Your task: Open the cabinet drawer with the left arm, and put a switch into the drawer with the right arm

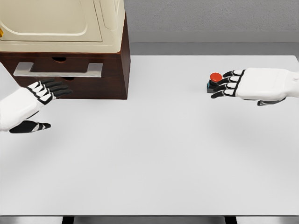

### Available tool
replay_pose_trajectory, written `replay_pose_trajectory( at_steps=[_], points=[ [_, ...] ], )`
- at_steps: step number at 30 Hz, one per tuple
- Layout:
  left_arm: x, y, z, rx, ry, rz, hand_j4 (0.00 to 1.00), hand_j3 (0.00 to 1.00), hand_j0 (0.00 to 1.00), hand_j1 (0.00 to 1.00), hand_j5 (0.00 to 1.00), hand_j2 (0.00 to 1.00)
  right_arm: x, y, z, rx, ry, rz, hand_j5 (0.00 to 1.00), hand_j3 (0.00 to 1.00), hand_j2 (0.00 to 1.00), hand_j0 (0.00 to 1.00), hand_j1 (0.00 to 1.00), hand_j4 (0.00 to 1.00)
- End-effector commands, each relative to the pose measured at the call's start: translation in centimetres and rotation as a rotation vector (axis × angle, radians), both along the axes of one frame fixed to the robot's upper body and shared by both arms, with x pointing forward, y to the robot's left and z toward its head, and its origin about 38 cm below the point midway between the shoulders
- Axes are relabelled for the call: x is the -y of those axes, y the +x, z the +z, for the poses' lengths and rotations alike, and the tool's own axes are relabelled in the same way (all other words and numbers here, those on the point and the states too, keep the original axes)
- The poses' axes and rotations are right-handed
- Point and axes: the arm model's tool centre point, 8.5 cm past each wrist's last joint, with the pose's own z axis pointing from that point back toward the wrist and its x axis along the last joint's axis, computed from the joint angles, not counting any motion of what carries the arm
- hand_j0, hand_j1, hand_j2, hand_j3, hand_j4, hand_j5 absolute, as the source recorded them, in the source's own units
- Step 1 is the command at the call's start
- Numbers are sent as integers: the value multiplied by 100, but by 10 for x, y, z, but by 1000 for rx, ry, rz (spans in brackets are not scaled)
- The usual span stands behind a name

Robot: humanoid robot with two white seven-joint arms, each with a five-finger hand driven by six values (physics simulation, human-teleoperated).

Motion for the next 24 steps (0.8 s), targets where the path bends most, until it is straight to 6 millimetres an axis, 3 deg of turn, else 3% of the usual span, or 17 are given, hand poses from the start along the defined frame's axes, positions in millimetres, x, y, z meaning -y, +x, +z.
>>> replay_pose_trajectory(
  at_steps=[1,6,8,11,13,16,19,20,21,23,24],
  points=[
    [4,-1,-6,-23,-2,-14,100,100,100,100,100,100,0,0,1,0,6,-2,100,100,100,100,100,100],
    [3,-1,-4,-26,15,-17,100,100,100,100,100,100,8,13,21,104,159,-25,100,100,100,100,100,100],
    [4,6,7,-17,45,-27,100,100,100,100,100,100,26,24,19,96,165,-90,100,100,100,100,100,100],
    [5,14,23,29,49,-32,100,100,100,100,100,100,27,31,2,54,181,-111,100,100,100,100,100,100],
    [21,23,27,15,98,-87,100,100,100,100,100,100,38,31,-1,-14,35,-152,100,100,100,100,100,100],
    [38,26,17,-30,136,-144,100,100,100,100,100,100,36,35,12,67,-30,-148,100,100,100,100,100,100],
    [45,27,13,-41,141,-166,100,100,100,100,100,100,35,35,18,53,31,-147,100,100,100,100,100,100],
    [45,27,14,-38,141,-167,100,100,100,100,100,100,23,39,22,44,100,-122,100,100,100,100,100,100],
    [46,28,15,-37,137,-168,100,100,100,100,100,100,11,42,23,45,130,-96,100,100,100,100,100,100],
    [44,33,24,-20,134,-152,100,100,100,100,100,100,12,48,21,42,140,-110,100,100,100,100,100,100],
    [43,36,26,-26,131,-121,100,100,100,100,100,100,12,61,10,25,158,-138,100,100,100,100,100,100]
  ],
)
